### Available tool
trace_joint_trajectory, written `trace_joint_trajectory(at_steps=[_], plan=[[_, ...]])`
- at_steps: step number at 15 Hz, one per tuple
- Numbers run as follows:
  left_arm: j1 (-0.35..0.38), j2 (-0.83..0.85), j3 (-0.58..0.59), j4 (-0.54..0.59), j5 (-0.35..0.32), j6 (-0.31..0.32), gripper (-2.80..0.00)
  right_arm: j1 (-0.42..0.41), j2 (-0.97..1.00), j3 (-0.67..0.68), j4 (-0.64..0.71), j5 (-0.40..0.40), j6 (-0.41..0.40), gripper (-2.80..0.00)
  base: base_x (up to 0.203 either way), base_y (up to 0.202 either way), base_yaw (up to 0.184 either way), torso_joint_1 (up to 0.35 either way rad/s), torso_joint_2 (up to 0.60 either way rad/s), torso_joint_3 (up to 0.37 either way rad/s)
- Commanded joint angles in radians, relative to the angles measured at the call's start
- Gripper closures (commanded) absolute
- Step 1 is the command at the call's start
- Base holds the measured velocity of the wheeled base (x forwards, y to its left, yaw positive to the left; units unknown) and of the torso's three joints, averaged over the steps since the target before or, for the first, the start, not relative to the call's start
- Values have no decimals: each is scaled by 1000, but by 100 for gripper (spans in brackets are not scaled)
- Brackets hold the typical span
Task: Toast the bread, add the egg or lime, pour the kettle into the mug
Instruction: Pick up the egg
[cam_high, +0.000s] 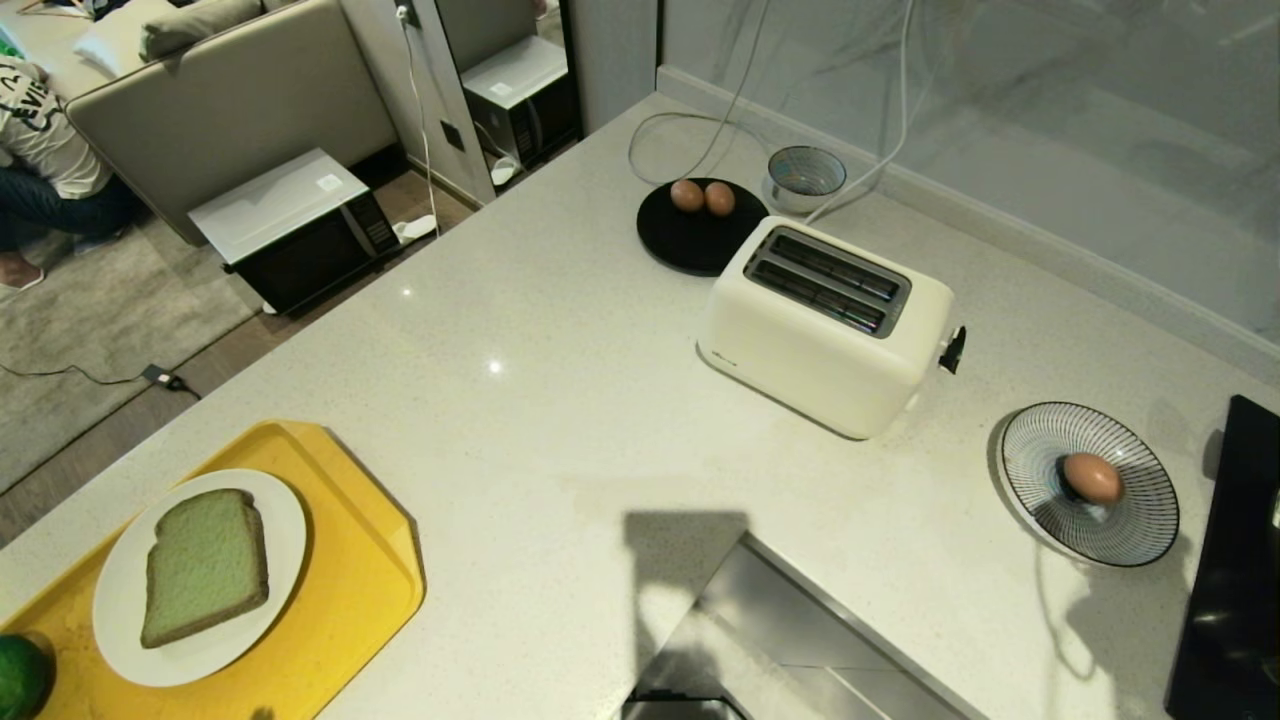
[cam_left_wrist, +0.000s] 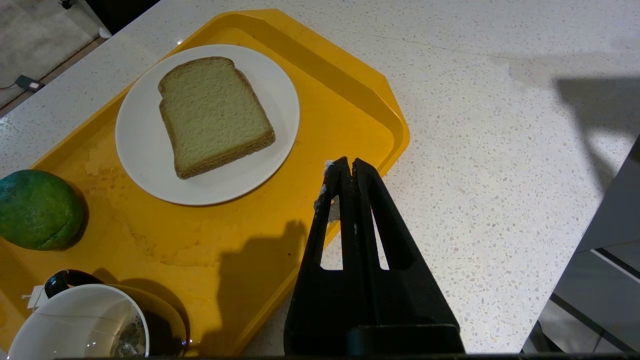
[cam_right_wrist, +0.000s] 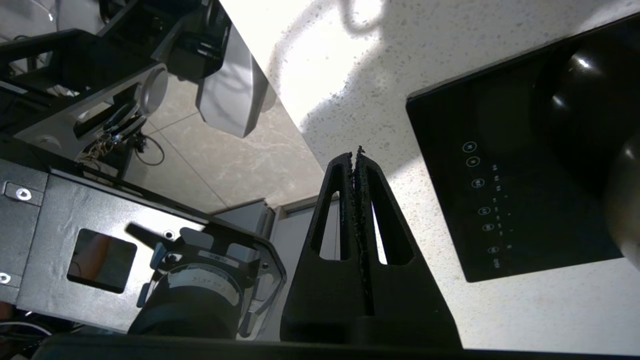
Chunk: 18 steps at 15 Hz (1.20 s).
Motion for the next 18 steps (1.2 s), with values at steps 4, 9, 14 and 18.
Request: trace_joint_trajectory(at_steps=[4, 9, 14, 18], plan=[[0, -1, 0, 0, 0, 0, 0, -2, 9, 10, 2, 3, -4, -280, 0, 0, 0, 0, 0, 0], [0, -1, 0, 0, 0, 0, 0, -6, 20, 52, -60, 16, -24, -280, 0, 0, 0, 0, 0, 0], [0, -1, 0, 0, 0, 0, 0, -8, 88, 49, -70, 15, -59, -280, 0, 0, 0, 0, 0, 0], [0, -1, 0, 0, 0, 0, 0, -20, 180, 55, -163, 9, -70, -280, 0, 0, 0, 0, 0, 0]])
